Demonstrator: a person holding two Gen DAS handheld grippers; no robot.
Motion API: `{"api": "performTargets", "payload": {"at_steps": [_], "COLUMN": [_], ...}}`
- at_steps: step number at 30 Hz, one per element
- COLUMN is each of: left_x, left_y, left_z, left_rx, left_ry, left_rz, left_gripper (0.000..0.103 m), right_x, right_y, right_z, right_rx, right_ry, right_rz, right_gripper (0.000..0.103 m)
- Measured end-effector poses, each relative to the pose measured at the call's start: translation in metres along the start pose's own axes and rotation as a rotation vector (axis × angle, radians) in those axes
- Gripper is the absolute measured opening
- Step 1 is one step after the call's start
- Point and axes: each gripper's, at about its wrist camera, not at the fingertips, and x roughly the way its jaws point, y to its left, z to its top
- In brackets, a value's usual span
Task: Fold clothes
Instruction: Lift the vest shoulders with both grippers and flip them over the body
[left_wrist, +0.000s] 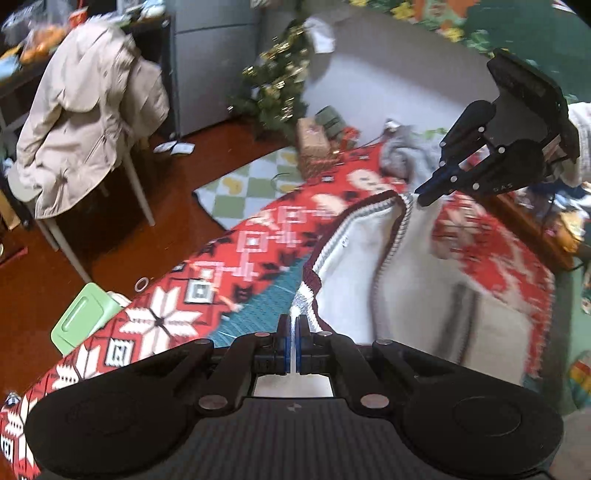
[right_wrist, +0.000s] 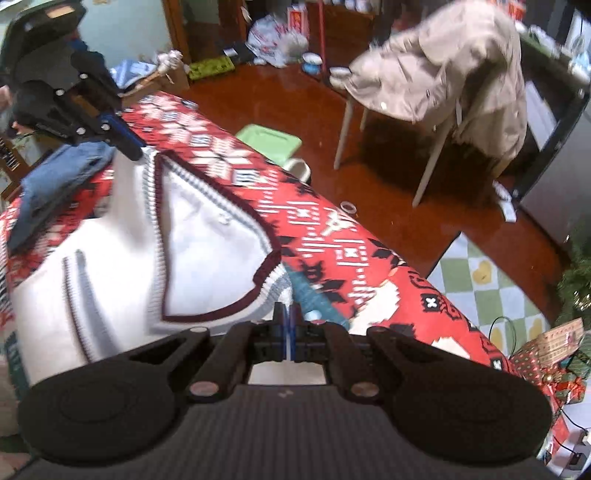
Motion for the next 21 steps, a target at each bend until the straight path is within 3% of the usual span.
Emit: {"api": "performTargets", "payload": {"at_steps": [6, 10, 15, 21], "left_x": [-0.048, -0.051, -0.025, 0.021], "left_y": [-0.066, -0.108, -0.138, -0.151], "left_z": [-0.035, -0.072, -0.122, -0.177], "left_rx": [0.062, 0.104, 0.074, 0.047], "left_ry": [0.021, 0.082, 0.163, 0.296], "left_rz": [-0.069, -0.118, -0.165, -0.107], "left_gripper": [0.002, 0.002, 0.002, 0.003], "right_x": [-0.063, -0.080, -0.068, -0.027], "right_y": [0.082, 0.132, 0.177, 0.199], "right_z": [-0.034, -0.071, -0.125, -0.174], "right_rx": [-0.082, -0.095, -0.070, 0.016], "right_ry": [-0.016, 0.029, 0.127, 0.204], "right_rz": [0.014, 0.046, 0.103, 0.114], "right_gripper": [0.001, 0.001, 0.001, 0.003]}}
